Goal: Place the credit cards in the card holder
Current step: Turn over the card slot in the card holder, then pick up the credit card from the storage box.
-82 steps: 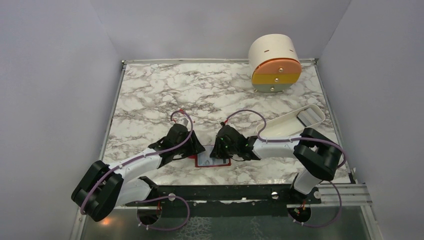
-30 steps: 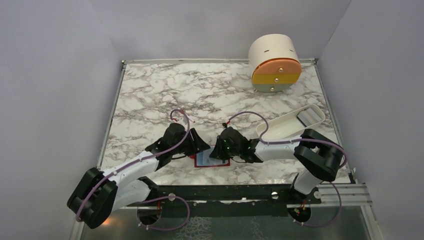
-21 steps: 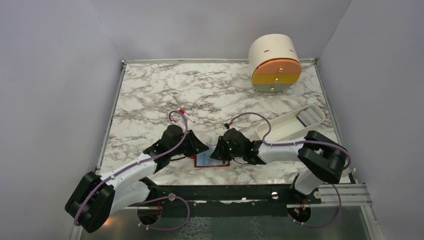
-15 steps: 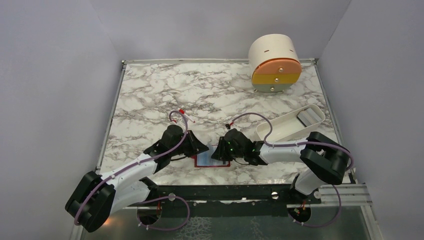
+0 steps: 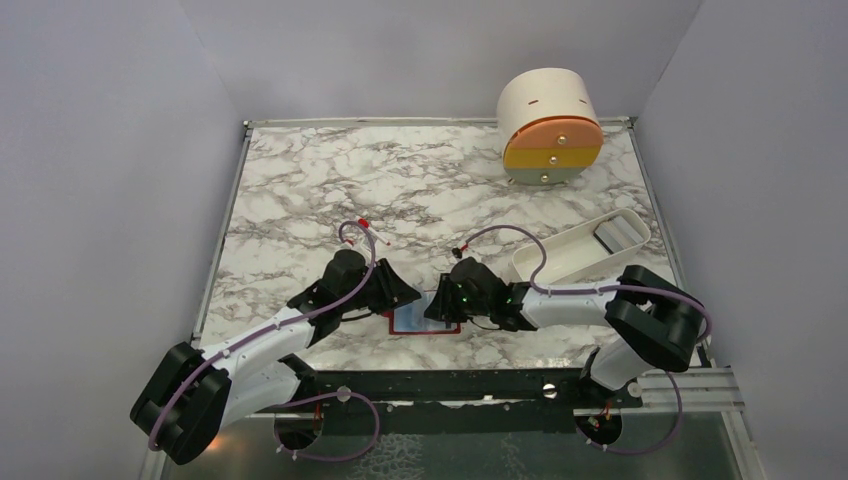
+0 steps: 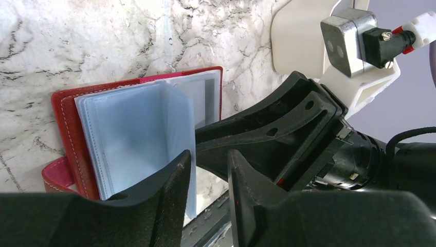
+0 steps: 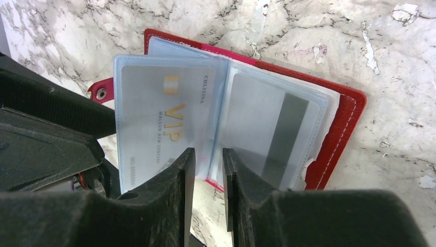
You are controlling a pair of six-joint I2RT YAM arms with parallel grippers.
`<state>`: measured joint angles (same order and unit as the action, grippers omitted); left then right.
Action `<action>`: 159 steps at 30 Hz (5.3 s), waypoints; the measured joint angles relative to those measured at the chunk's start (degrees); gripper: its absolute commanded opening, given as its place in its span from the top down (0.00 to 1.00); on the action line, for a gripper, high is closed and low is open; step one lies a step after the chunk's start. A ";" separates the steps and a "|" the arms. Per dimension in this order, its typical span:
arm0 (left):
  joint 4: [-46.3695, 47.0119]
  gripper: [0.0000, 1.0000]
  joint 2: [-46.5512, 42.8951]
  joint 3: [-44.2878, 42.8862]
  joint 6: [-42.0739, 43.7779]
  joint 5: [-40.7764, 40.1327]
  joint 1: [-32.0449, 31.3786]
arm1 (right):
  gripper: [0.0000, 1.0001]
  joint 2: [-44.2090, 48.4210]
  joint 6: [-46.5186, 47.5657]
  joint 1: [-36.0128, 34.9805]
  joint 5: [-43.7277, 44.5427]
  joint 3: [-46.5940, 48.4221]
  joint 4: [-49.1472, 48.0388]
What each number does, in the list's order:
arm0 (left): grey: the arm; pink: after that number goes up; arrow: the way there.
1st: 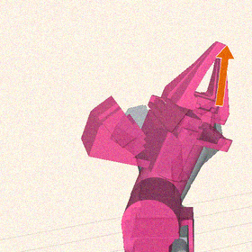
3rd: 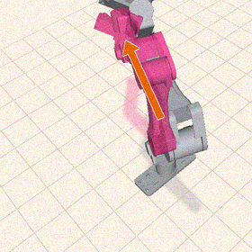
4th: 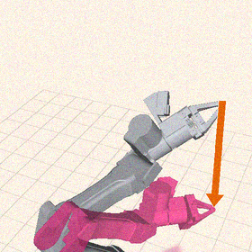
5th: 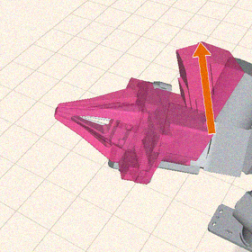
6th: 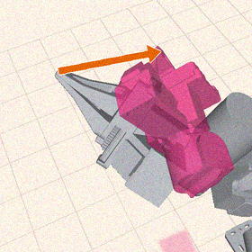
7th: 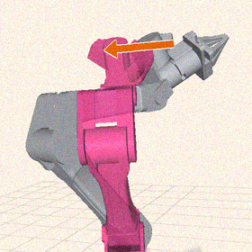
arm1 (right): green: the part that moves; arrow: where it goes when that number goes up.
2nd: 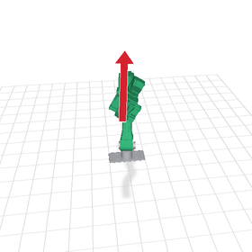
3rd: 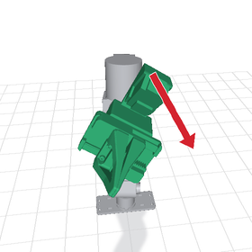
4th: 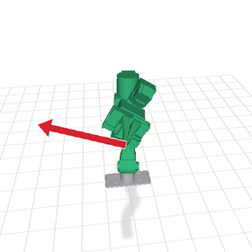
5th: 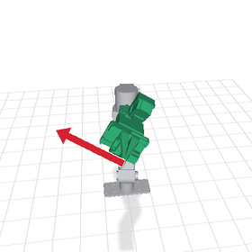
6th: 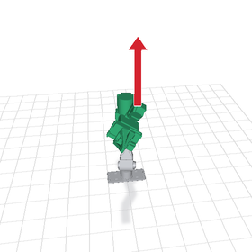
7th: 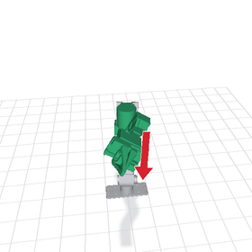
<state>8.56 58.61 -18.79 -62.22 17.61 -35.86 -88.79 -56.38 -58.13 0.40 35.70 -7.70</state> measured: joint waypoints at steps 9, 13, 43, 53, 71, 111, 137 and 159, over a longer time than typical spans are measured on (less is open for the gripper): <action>1.51 0.58 0.37 -0.02 0.02 1.14 -0.55 | 0.70 3.63 2.10 -0.02 2.21 0.00 3.52; 2.54 0.57 1.18 -0.07 0.00 1.38 -1.29 | 0.70 5.81 3.87 -0.04 4.55 0.50 7.63; 1.01 0.48 9.75 -7.52 8.17 0.26 -7.41 | 0.56 17.90 44.52 26.34 29.00 20.35 33.90; -8.37 0.02 6.38 -12.41 16.26 -1.73 -7.41 | 0.50 6.25 57.75 44.92 26.62 28.13 34.80; -17.03 0.01 2.23 -15.74 24.30 -5.79 -7.41 | 0.45 5.88 73.26 56.65 19.67 20.24 35.43; -18.14 0.01 -1.03 -16.35 27.04 -8.72 -7.41 | 0.92 -1.86 82.14 60.94 24.87 17.44 24.13; -18.21 0.04 -0.46 -15.47 25.57 -8.76 -7.39 | 0.99 4.35 72.39 61.13 19.12 24.92 38.16; -17.35 0.13 -1.73 -15.47 18.78 -7.45 -7.39 | 0.99 25.40 57.48 48.92 -0.39 30.34 49.44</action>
<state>-8.80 56.88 -34.26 -43.44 10.15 -43.24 -63.40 1.10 -9.21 0.01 66.04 41.74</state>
